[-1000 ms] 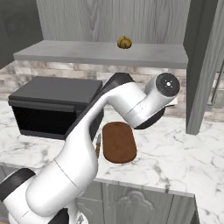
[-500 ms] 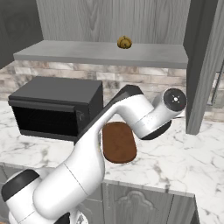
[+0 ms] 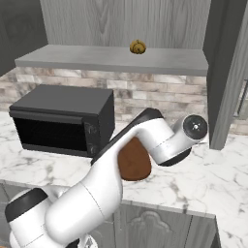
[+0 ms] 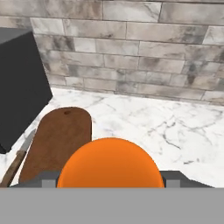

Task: Pick the bread, place it on the cutting board, pick the jam, place it on the counter, and close the cabinet.

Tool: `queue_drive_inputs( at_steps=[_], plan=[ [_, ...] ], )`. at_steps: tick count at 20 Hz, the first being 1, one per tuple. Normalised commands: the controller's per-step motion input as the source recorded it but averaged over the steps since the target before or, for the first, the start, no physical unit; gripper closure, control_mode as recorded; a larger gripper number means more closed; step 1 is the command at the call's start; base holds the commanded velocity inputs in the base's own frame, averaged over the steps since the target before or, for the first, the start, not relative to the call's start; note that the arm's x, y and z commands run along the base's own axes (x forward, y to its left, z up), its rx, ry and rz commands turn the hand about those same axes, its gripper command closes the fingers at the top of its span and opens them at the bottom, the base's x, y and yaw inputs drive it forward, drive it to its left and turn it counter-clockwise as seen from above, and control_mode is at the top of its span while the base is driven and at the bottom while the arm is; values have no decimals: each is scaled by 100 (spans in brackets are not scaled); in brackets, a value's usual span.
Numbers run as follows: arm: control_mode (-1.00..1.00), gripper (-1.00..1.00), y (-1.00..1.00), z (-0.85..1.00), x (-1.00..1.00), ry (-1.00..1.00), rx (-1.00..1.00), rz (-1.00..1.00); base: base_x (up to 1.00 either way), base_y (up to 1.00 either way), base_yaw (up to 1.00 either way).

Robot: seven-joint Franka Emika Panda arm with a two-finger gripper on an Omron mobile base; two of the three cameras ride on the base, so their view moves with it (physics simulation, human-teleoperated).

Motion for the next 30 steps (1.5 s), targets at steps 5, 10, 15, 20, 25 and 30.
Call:
queue_drive_inputs(
  at_steps=[5,10,15,20,25,30],
  plan=[
    [-100,100,-8,-42,29,1,-2,-7,0,0,0],
    [-100,100,-15,-38,29,1,0,-5,0,0,0],
    [-100,100,-15,-37,23,1,0,-4,0,0,0],
    [-100,100,-16,-38,19,0,0,-3,0,0,0],
    [-100,100,-17,-37,17,0,0,-3,0,0,0],
    [-100,100,-8,-35,8,2,0,-2,0,0,0]
  ],
)
